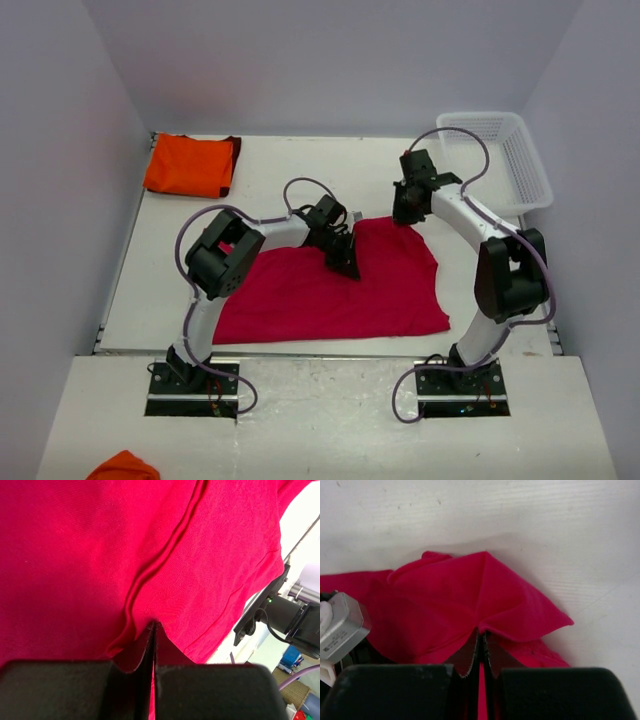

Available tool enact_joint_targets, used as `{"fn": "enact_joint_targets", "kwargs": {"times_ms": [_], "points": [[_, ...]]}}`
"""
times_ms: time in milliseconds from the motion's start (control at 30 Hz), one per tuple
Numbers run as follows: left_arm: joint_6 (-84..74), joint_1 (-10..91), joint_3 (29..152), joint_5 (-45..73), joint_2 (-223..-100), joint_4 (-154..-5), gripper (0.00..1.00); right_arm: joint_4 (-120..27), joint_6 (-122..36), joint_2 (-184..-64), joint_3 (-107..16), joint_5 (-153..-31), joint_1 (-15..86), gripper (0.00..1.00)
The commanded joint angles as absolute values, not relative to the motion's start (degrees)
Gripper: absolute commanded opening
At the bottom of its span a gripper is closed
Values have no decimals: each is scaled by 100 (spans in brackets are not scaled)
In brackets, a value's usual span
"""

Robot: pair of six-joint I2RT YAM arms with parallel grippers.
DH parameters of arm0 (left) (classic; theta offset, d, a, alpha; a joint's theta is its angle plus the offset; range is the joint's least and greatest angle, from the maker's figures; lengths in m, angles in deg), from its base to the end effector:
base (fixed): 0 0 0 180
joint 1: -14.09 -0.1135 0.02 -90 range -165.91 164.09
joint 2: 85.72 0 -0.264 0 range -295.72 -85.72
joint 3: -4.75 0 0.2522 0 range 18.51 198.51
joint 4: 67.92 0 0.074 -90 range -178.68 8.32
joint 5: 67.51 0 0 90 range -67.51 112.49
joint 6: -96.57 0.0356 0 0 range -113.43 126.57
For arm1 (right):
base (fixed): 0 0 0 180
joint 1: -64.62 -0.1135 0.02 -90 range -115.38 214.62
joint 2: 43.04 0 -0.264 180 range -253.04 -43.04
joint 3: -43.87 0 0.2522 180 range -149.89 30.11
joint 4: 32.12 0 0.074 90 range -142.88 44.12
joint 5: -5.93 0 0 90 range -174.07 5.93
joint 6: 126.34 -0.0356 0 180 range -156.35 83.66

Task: Fold and stack the t-shirts
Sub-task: Grap the side of the flattened tshirt furthest away from the robot with both arms

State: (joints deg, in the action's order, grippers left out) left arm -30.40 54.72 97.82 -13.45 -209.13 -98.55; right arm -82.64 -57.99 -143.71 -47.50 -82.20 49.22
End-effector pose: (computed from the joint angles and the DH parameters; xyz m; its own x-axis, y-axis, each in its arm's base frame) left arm 0.3150 -0.2978 0.1166 -0.9772 0.1969 -0.0791 0.1948 0.6852 -0.7019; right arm 0.3598 0.0979 0.2375 -0.8667 0.1437 -0.4777 0.0755 0.9843 0.1593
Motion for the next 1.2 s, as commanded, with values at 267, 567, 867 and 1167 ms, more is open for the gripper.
{"fn": "enact_joint_targets", "kwargs": {"times_ms": [267, 567, 867, 1167], "points": [[-3043, 5523, 9823, -1135, -21289, -10023, 0, -8306, -6666, -12839, -3091, -7327, 3766, 0], [-3008, 5523, 9805, -1196, -21368, -10014, 0, -8499, -7773, -12092, -1903, -7133, 2465, 5], [-2946, 5523, 9788, -1170, -21351, -10049, 0, -9043, -8258, -11757, -2410, -6361, 2103, 62], [-2902, 5514, 9656, -1029, -21175, -10076, 0, -8834, -7915, -11994, -2351, -6254, 3587, 44]]}}
